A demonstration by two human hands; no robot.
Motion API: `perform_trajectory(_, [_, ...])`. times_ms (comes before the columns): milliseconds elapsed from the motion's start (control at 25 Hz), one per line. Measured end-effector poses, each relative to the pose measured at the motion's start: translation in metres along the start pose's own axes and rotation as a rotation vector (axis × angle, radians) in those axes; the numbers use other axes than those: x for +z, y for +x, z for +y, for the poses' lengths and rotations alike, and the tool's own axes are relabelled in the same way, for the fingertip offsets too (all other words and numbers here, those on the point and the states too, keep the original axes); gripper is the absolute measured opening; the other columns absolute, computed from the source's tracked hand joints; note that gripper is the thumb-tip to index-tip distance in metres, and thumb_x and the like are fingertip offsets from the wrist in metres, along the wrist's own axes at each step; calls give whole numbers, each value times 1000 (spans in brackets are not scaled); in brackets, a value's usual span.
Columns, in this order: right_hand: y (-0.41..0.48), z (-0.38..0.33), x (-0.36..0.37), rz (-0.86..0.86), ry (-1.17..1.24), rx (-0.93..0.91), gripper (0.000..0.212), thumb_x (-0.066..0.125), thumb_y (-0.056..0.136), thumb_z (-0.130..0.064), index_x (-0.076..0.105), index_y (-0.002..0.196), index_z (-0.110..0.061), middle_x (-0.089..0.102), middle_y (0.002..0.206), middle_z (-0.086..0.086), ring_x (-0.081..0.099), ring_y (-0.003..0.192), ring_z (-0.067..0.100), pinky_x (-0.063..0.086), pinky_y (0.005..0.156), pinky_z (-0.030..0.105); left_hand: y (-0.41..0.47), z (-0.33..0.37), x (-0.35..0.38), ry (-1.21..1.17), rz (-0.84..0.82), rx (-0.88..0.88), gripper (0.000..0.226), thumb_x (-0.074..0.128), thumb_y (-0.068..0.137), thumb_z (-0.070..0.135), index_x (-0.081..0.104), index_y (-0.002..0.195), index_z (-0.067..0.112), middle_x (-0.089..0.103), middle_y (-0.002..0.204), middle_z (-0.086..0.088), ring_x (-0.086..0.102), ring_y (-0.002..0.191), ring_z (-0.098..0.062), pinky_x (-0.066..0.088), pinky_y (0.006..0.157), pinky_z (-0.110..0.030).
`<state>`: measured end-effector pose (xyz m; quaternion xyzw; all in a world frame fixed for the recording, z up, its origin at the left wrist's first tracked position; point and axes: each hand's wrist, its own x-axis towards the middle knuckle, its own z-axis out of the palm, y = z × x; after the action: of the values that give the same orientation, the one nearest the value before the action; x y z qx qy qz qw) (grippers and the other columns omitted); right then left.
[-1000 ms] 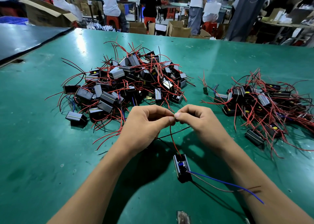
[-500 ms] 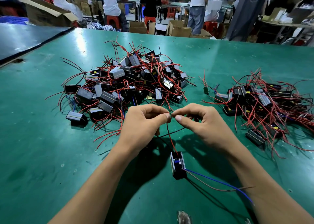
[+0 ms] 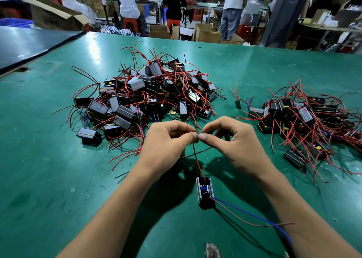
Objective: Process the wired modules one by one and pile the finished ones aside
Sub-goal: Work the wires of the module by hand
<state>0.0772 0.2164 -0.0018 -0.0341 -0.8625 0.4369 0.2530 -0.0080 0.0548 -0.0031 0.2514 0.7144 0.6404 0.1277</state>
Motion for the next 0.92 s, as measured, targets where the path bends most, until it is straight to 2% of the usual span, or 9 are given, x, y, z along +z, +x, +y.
perform_trajectory(80, [0,0,1,40,0,25,5,78,85,-27,73,85,-29,67,72,-17,54,61,6,45,59,24,0,0,0,4,-25,9,5,74,85,10,76,83,14,75,73,-4,51,48,-9,46,49,-24])
perform_trajectory(160, [2,1,1,-14,51,97,7,73,90,-28,75,84,-25,64,66,-5,51,61,10,44,60,34,-1,0,-1,-4,-55,28,5,73,85,10,76,84,15,75,75,-5,51,50,-10,45,50,-24])
perform_trajectory(200, [2,1,2,-57,106,146,14,70,92,-28,75,81,-21,61,64,1,49,61,11,42,60,33,-1,0,-1,-7,-68,38,5,73,85,10,76,85,15,74,75,-6,51,51,-9,45,51,-24])
perform_trajectory(280, [4,0,4,-112,261,270,24,66,95,-23,71,73,-16,55,60,-3,46,59,7,38,57,22,-1,1,0,-8,-87,55,5,74,85,9,76,85,14,73,73,-6,51,52,-7,43,52,-21])
perform_trajectory(400, [6,-1,7,-104,393,406,26,67,92,-24,68,67,-15,52,58,-6,43,55,7,34,54,22,-1,1,1,7,-85,65,5,74,84,8,76,84,13,71,67,-1,53,52,-3,43,54,-16])
perform_trajectory(480, [4,1,7,-47,317,323,21,73,89,-27,71,72,-16,58,61,-5,48,58,8,39,56,21,0,-1,0,-7,-58,48,4,73,85,9,76,85,13,74,72,-3,53,53,-5,45,53,-20])
perform_trajectory(640, [1,4,6,132,29,-51,10,81,82,-25,74,90,-26,71,81,-12,62,68,7,48,65,20,2,-2,-2,-44,-31,28,4,73,86,9,75,85,12,75,74,-3,52,51,-6,45,50,-18])
perform_trajectory(720, [2,7,6,135,-103,-208,13,82,83,-17,78,95,-18,71,88,-8,65,74,10,49,70,17,3,-3,-2,-57,-48,21,4,73,86,8,75,85,12,75,74,-4,52,51,-7,44,50,-17])
perform_trajectory(920, [2,6,5,101,-143,-263,7,78,86,-12,78,92,-10,70,85,-3,63,77,10,47,72,16,2,-3,-4,-75,-103,24,5,72,86,8,75,86,12,75,75,-5,52,53,-7,42,50,-16])
